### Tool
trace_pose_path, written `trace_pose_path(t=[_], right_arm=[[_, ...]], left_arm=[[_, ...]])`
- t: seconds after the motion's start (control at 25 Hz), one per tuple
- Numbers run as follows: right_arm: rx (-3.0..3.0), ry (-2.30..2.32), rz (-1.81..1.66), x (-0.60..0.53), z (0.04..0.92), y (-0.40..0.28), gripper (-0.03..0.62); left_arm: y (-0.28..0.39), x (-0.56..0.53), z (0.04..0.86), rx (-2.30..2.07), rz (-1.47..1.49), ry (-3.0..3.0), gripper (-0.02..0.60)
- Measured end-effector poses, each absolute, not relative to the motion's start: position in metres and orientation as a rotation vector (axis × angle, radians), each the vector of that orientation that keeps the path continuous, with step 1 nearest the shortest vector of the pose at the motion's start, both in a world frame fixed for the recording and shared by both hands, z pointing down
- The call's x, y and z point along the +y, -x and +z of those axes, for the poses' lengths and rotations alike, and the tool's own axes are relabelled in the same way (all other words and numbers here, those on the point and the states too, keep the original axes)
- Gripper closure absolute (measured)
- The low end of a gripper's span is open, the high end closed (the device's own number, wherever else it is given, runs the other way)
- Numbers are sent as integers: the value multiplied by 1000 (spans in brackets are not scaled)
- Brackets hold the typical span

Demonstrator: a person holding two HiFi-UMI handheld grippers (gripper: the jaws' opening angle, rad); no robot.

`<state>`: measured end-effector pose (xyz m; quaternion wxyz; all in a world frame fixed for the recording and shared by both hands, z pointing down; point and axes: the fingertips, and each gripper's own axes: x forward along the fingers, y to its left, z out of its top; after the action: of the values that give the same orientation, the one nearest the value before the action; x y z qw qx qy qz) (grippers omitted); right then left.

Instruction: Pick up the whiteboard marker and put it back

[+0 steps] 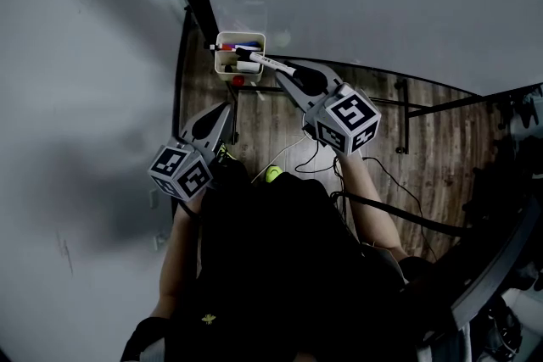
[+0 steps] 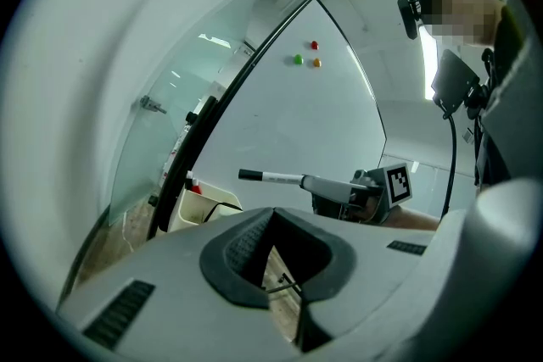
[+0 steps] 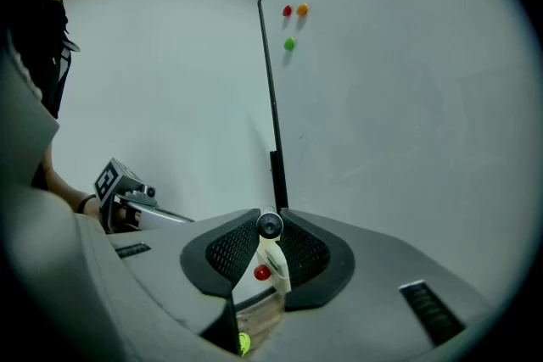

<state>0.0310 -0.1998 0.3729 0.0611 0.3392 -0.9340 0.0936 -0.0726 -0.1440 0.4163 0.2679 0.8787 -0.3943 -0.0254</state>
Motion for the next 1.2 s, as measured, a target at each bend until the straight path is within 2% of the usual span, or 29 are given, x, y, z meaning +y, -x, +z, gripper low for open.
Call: trace_pose_path(t=[1.2], right_arm=[[-2754,-1028,395,-250,420,-20,513]], left_arm=[[109,-159,424,-1127,-44,-2302,549]])
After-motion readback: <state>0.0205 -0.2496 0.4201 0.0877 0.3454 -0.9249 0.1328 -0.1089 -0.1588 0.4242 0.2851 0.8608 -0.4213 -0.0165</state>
